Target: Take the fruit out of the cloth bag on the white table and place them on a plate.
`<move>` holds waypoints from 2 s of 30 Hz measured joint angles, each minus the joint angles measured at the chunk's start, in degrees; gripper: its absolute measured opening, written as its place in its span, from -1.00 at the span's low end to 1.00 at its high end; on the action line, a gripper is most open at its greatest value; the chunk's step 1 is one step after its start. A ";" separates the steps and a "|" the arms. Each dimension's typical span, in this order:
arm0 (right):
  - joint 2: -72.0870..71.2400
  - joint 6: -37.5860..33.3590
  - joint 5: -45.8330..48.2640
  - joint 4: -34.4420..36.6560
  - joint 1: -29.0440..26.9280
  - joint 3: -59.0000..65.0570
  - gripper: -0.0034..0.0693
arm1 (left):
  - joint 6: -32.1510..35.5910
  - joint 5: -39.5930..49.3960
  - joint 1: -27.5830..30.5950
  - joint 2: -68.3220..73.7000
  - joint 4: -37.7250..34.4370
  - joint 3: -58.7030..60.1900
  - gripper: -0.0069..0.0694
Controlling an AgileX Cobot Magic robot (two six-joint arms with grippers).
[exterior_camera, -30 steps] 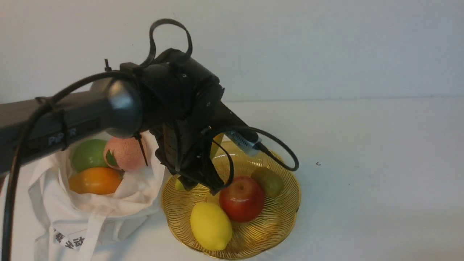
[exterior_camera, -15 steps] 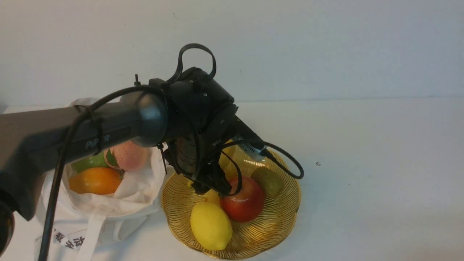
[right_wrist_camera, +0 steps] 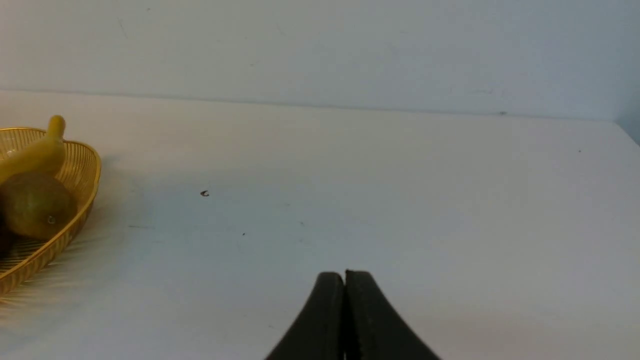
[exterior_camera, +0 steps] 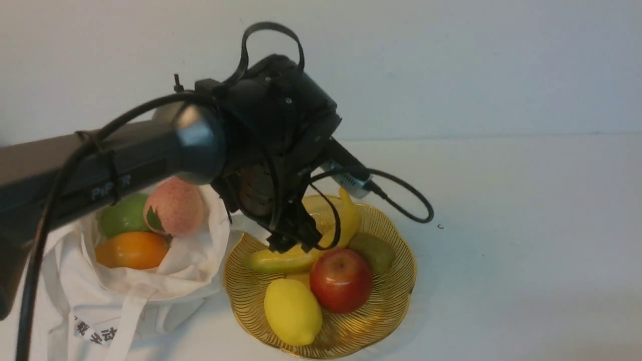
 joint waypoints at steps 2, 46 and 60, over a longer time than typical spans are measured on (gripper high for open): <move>0.00 0.00 0.00 0.00 0.00 0.00 -0.95 | -0.12 0.00 -0.09 -1.98 0.13 -1.19 0.21; 0.00 0.00 0.00 0.06 0.00 0.00 -0.95 | 2.47 -54.99 -0.09 -85.06 -26.02 76.52 -0.84; 0.00 0.00 0.00 0.06 0.00 0.00 -0.95 | 3.03 -54.07 6.01 -86.46 -22.80 76.94 -0.84</move>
